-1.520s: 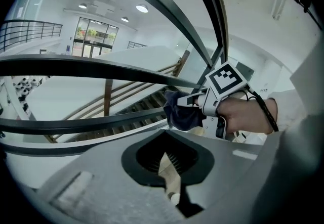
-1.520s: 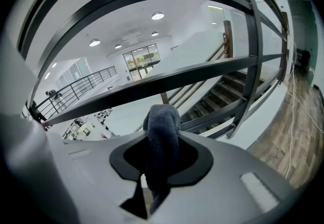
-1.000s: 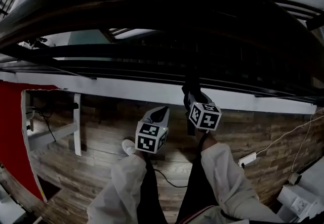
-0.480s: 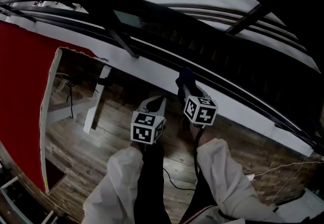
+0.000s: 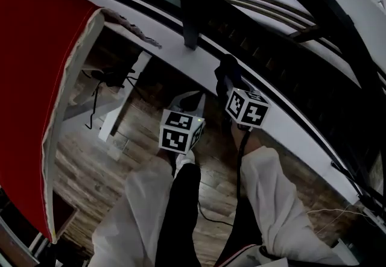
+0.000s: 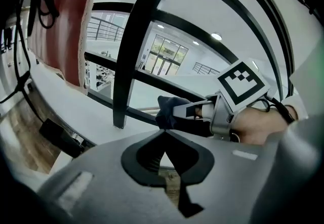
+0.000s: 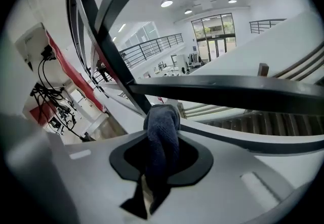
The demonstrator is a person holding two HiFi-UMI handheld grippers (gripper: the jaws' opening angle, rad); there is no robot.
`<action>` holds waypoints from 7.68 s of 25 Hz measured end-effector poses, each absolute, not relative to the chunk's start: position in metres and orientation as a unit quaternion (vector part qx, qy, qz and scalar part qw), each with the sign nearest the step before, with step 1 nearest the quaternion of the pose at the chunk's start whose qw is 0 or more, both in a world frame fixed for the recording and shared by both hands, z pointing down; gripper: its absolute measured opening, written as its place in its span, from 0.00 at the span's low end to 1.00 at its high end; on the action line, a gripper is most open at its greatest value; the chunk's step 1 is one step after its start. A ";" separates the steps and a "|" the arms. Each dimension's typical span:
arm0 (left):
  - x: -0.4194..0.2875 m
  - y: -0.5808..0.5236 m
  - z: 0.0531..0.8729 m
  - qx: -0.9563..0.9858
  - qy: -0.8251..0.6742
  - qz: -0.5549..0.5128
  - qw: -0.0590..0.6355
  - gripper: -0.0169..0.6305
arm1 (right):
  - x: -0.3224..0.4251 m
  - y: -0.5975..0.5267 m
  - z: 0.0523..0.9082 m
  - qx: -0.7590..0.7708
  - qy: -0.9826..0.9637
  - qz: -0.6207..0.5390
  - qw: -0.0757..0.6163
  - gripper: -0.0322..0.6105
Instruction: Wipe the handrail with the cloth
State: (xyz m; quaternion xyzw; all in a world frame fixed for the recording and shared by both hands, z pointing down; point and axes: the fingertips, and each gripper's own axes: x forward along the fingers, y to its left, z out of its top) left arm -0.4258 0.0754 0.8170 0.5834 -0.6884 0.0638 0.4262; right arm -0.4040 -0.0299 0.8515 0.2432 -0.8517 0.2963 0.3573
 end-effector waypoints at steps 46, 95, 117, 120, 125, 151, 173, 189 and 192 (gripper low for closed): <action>-0.308 0.040 0.868 0.646 -0.624 0.098 0.429 0.03 | -0.284 -0.107 0.949 0.318 -0.807 0.317 0.384 0.17; 0.186 -0.071 0.848 0.782 -0.443 0.150 0.412 0.03 | 0.265 -0.244 0.942 0.514 -0.724 0.328 0.323 0.17; 0.374 -0.112 0.863 0.811 -0.395 0.149 0.406 0.03 | 0.482 -0.302 0.948 0.560 -0.698 0.307 0.324 0.17; 0.399 -0.120 0.861 0.816 -0.388 0.144 0.403 0.03 | 0.511 -0.311 0.946 0.568 -0.693 0.299 0.328 0.17; 0.440 -0.133 0.859 0.828 -0.376 0.141 0.392 0.03 | 0.559 -0.323 0.948 0.580 -0.683 0.294 0.333 0.17; 0.512 -0.153 0.846 0.830 -0.371 0.132 0.395 0.03 | 0.663 -0.329 0.933 0.597 -0.659 0.288 0.354 0.17; 0.207 -0.004 0.658 0.804 -0.458 0.220 0.311 0.03 | 0.349 -0.086 0.656 0.511 -0.767 0.279 0.271 0.17; 0.089 0.066 0.390 0.783 -0.551 0.154 0.245 0.03 | 0.189 0.044 0.357 0.439 -0.860 0.179 0.189 0.17; 0.099 0.079 0.351 0.790 -0.550 0.145 0.229 0.03 | 0.195 0.062 0.320 0.432 -0.866 0.180 0.176 0.17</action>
